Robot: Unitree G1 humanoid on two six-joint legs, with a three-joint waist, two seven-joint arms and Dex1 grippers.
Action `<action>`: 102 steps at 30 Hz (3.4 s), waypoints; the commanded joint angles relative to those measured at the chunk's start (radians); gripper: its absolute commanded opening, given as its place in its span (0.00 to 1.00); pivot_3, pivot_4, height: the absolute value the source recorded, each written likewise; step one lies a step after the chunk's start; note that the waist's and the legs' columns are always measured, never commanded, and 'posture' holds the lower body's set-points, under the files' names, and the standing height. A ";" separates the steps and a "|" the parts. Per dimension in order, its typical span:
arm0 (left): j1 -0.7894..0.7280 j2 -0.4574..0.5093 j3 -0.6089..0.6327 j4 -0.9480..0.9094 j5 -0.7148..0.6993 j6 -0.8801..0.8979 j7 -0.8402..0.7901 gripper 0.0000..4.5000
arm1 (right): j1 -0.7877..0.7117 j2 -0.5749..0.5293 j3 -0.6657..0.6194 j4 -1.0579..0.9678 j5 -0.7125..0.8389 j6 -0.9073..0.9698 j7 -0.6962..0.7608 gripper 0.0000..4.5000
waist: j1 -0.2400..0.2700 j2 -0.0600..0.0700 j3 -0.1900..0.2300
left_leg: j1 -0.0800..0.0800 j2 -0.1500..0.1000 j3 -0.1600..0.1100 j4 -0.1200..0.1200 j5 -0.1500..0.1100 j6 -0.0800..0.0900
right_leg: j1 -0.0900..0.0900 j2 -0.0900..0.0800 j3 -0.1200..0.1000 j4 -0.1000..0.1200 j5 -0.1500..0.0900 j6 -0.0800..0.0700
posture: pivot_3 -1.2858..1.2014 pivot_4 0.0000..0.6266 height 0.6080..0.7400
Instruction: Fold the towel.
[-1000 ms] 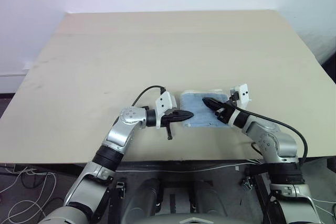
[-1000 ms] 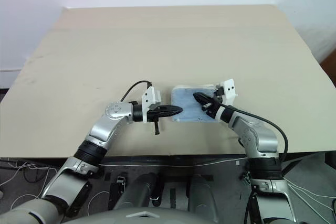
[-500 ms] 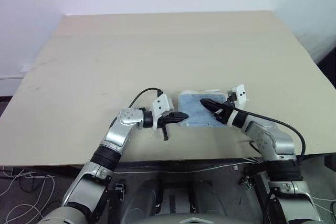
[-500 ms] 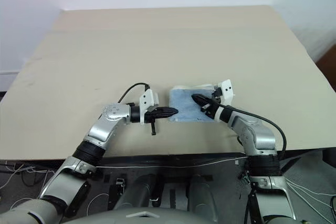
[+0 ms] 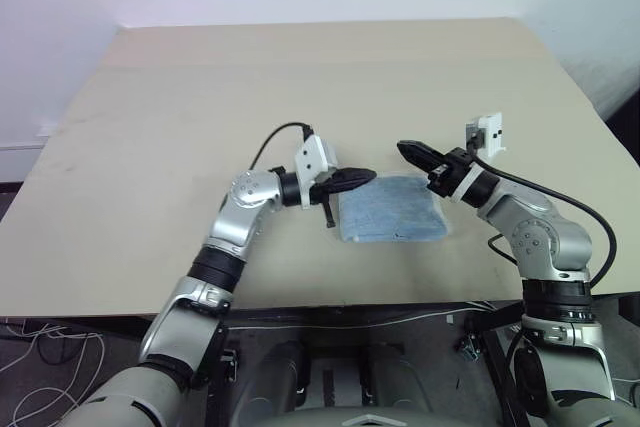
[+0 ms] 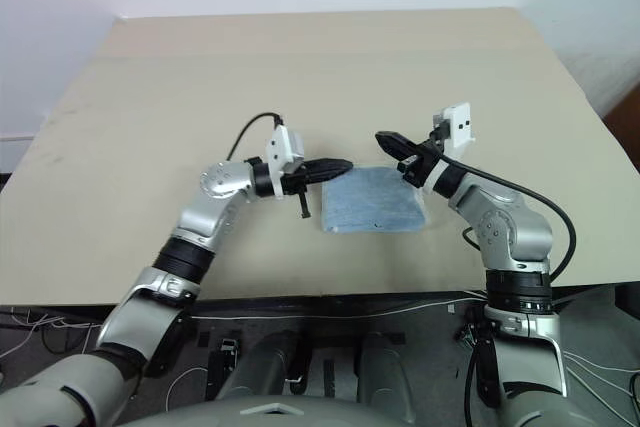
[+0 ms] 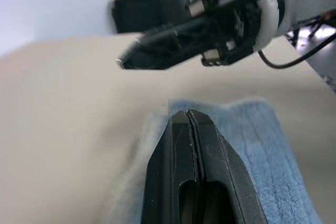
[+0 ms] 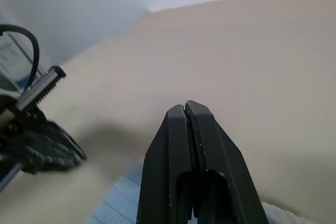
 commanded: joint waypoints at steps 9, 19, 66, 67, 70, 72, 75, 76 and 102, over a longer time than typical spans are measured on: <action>0.066 -0.046 -0.030 0.258 0.082 -0.201 0.006 0.00 | 0.005 -0.006 0.145 0.182 -0.230 -0.127 -0.058 0.01 | -0.012 0.002 -0.008 | 0.019 0.001 -0.001 -0.001 -0.002 -0.002 | 0.020 0.000 -0.001 -0.003 -0.001 -0.001 | 0.52 0.24 1.00; -0.036 -0.031 0.089 0.144 -0.005 -0.120 0.024 0.00 | -0.073 -0.027 0.019 0.149 -0.132 -0.092 -0.031 0.15 | -0.009 0.001 -0.008 | 0.009 0.000 -0.001 0.000 -0.001 0.001 | 0.010 0.000 -0.001 -0.001 0.000 0.001 | 0.52 0.24 1.00; 0.248 0.215 0.165 -0.399 -0.117 0.258 0.096 0.99 | -0.276 -0.274 0.214 0.463 -0.052 0.608 0.505 1.00 | -0.011 0.002 -0.008 | -0.001 0.001 0.000 -0.002 -0.002 -0.002 | -0.002 0.000 0.001 -0.001 0.000 0.000 | 0.52 0.24 1.00; 0.249 0.215 0.164 -0.403 -0.117 0.260 0.098 0.99 | -0.276 -0.261 0.213 0.464 -0.051 0.611 0.501 1.00 | -0.014 0.002 -0.008 | -0.001 0.001 0.000 -0.002 -0.002 -0.002 | -0.001 0.000 0.001 -0.001 0.000 0.000 | 0.52 0.24 1.00; 0.246 0.219 0.159 -0.408 -0.114 0.262 0.105 0.99 | -0.283 -0.232 0.203 0.478 -0.055 0.609 0.489 1.00 | -0.030 0.001 -0.009 | -0.001 0.001 0.000 -0.002 -0.002 -0.002 | -0.001 0.000 0.001 -0.001 0.000 0.000 | 0.52 0.24 1.00; 0.243 0.223 0.156 -0.407 -0.106 0.259 0.109 1.00 | -0.286 -0.223 0.200 0.488 -0.065 0.599 0.484 0.96 | -0.034 0.001 -0.009 | 0.000 0.001 0.001 -0.002 -0.002 -0.002 | -0.001 0.000 0.002 -0.001 0.000 0.000 | 0.52 0.24 1.00; 0.240 0.225 0.157 -0.397 -0.102 0.253 0.110 1.00 | -0.291 -0.222 0.198 0.505 -0.071 0.595 0.485 0.81 | -0.033 0.001 -0.009 | 0.000 0.001 0.000 -0.002 -0.002 -0.002 | -0.002 0.001 0.002 -0.001 0.000 0.000 | 0.52 0.24 1.00; 0.239 0.225 0.158 -0.393 -0.101 0.251 0.110 1.00 | -0.293 -0.223 0.199 0.512 -0.074 0.594 0.485 0.73 | -0.032 0.001 -0.009 | 0.000 0.001 0.000 -0.002 -0.002 -0.002 | -0.002 0.000 0.002 -0.001 0.000 0.000 | 0.52 0.24 1.00; 0.248 0.238 0.141 -0.331 -0.056 0.189 0.112 1.00 | -0.284 -0.054 -0.438 0.154 0.153 0.488 -0.009 0.00 | -0.016 0.001 -0.009 | -0.002 0.000 0.000 -0.002 -0.002 -0.002 | -0.003 -0.001 0.002 -0.001 0.000 0.000 | 0.52 0.24 1.00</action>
